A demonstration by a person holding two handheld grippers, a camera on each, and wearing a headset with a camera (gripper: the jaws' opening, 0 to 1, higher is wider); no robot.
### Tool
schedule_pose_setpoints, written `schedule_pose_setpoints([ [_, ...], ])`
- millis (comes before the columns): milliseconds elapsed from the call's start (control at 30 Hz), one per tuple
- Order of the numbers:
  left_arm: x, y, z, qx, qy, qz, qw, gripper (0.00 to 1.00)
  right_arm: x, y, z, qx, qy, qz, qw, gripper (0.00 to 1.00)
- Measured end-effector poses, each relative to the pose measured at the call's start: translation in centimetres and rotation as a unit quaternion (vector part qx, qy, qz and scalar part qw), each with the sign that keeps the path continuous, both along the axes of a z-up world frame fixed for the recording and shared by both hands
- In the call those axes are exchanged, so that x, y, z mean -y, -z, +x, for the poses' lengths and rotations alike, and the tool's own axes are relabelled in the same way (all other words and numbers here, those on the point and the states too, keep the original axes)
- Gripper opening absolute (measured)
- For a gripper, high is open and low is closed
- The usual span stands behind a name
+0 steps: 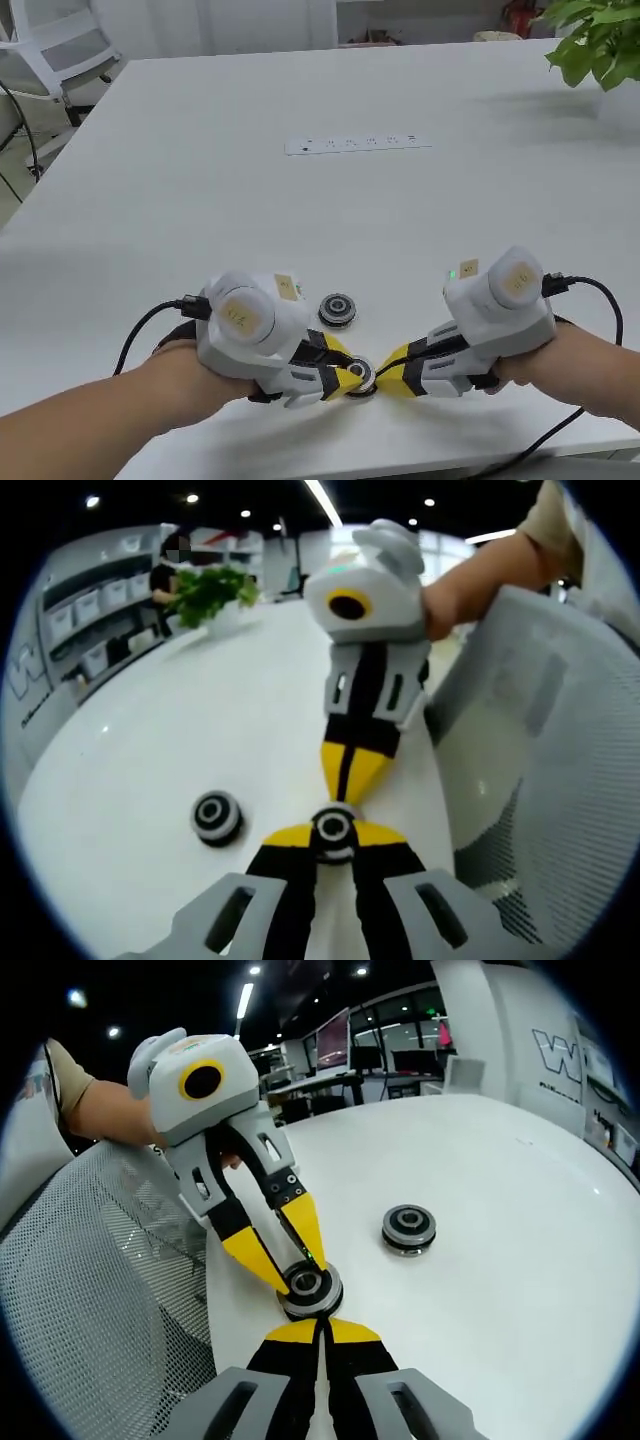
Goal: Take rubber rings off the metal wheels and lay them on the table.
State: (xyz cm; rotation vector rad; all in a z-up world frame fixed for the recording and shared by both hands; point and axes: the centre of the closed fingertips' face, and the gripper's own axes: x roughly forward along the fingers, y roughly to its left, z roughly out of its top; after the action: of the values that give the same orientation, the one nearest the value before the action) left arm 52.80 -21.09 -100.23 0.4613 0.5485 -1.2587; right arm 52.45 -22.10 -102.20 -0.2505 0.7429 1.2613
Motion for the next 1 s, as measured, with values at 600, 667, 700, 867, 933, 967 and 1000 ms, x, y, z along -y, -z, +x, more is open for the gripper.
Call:
schedule_pose_setpoints([
  [600, 0.16, 0.02, -0.17, 0.001, 0.005, 0.002, 1.0, 0.13, 0.44, -0.68, -0.03, -0.065, 0.05, 0.033, 0.9961, 0.0],
  [667, 0.22, 0.01, -0.22, 0.001, 0.005, 0.003, 1.0, 0.13, 0.47, -0.69, -0.1, -0.065, 0.05, 0.029, 0.9962, 0.0],
  [700, 0.24, 0.02, -0.21, 0.001, 0.005, 0.003, 1.0, 0.13, 0.48, -0.7, -0.11, -0.065, 0.05, 0.028, 0.9962, 0.0],
  [867, 0.26, 0.07, -0.2, -0.001, 0.004, 0.006, 1.0, 0.13, 0.55, -0.78, -0.18, -0.058, 0.046, 0.019, 0.9971, 0.0],
  [933, 0.28, 0.08, -0.21, -0.001, 0.003, 0.006, 1.0, 0.13, 0.56, -0.8, -0.23, -0.055, 0.044, 0.016, 0.9974, 0.0],
  [967, 0.28, 0.07, -0.22, -0.001, 0.003, 0.007, 1.0, 0.13, 0.56, -0.82, -0.27, -0.052, 0.041, 0.013, 0.9977, 0.0],
  [1000, 0.26, 0.08, -0.21, -0.001, 0.003, 0.007, 1.0, 0.13, 0.55, -0.95, -0.26, -0.049, 0.038, 0.013, 0.998, 0.0],
])
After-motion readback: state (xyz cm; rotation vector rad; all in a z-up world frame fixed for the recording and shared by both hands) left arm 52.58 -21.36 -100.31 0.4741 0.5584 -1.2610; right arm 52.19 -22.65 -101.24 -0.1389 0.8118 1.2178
